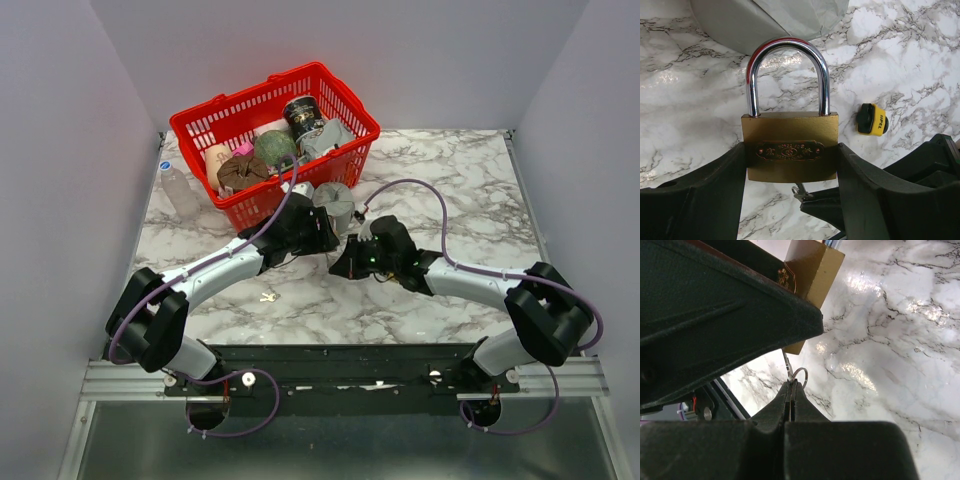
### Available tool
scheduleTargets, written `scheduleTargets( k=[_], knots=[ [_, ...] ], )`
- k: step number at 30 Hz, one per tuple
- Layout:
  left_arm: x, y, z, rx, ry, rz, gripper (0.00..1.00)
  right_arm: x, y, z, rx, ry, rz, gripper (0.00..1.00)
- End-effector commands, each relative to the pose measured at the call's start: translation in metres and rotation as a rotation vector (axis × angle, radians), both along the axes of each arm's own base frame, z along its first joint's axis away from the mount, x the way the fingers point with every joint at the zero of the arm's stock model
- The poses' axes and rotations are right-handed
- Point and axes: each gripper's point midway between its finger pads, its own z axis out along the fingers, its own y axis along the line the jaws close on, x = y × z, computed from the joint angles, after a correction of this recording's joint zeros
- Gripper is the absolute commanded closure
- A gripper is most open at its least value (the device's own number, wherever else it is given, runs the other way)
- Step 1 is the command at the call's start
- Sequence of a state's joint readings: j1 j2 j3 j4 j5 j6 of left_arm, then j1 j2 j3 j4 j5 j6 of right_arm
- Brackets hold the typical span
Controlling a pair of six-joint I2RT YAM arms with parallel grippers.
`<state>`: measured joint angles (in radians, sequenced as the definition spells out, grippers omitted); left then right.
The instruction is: Unlock with the key
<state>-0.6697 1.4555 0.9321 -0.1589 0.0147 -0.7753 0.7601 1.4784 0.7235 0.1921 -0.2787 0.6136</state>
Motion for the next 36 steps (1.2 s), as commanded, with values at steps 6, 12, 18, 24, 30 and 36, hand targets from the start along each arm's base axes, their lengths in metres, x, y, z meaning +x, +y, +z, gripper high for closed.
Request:
scheduleTargets(
  k=[6, 12, 18, 24, 30, 36],
  knots=[
    [0.008, -0.012, 0.036, -0.089, -0.099, -0.013, 1.00, 0.005, 0.011, 0.008, 0.025, 0.005, 0.009, 0.99],
    [0.008, -0.012, 0.036, -0.087, -0.099, -0.012, 1.00, 0.003, 0.013, 0.006, 0.026, 0.017, 0.016, 0.99],
    [0.008, -0.011, 0.036, -0.086, -0.100, -0.012, 1.00, 0.002, 0.011, 0.004, 0.023, 0.025, 0.010, 0.99],
    [0.008, -0.011, 0.035, -0.085, -0.099, -0.012, 1.00, 0.005, 0.009, 0.002, 0.017, 0.025, -0.009, 0.99],
    [0.008, -0.012, 0.035, -0.086, -0.100, -0.012, 1.00, 0.006, 0.007, -0.001, 0.013, 0.033, -0.018, 0.99],
    [0.008, -0.011, 0.036, -0.083, -0.102, -0.012, 1.00, 0.007, 0.005, -0.002, 0.013, 0.040, -0.022, 0.99]
  ],
)
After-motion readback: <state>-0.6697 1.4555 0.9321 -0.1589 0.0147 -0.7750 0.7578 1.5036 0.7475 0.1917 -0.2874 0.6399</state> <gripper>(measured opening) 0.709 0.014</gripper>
